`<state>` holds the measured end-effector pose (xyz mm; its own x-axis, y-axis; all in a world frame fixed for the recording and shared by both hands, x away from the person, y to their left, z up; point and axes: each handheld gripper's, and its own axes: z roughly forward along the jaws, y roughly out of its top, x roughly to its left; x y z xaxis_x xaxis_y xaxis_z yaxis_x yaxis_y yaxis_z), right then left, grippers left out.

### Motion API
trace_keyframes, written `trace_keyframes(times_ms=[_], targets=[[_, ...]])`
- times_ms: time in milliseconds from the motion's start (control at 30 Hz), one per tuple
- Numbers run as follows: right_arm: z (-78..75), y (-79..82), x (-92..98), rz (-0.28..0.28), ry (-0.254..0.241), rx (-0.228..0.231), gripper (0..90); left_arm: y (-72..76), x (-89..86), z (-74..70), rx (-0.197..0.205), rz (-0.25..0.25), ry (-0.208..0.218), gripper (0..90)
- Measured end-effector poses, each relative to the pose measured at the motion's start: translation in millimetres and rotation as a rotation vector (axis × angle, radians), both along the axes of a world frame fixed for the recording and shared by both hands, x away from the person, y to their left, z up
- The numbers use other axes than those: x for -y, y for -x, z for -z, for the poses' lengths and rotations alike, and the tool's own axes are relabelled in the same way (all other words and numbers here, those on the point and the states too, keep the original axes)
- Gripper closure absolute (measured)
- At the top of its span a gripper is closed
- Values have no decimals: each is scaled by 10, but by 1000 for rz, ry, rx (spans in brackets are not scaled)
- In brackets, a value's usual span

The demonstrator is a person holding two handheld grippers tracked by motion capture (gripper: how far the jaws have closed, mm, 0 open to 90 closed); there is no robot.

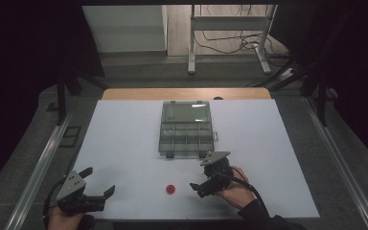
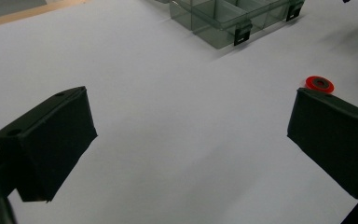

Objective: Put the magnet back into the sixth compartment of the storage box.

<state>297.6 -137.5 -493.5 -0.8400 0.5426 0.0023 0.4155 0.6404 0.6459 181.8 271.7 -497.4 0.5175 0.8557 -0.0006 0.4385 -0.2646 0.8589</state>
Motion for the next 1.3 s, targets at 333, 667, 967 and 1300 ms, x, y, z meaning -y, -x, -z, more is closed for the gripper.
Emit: trace_keyframes(times_ms=[333,667,967,1300], targets=[[20,-15,-118,-10,12,-15,0,1,1,0,1,1,0,12],[57,-29,-229,-28,32,-25,0,1,1,0,2,2,0,12],[67,-44,-333,-34,23,-52,0,3,1,0,3,3,-1,13],[88,-28,-467,-67,42,-55,18,5,-2,-2,4,6,-4,12]])
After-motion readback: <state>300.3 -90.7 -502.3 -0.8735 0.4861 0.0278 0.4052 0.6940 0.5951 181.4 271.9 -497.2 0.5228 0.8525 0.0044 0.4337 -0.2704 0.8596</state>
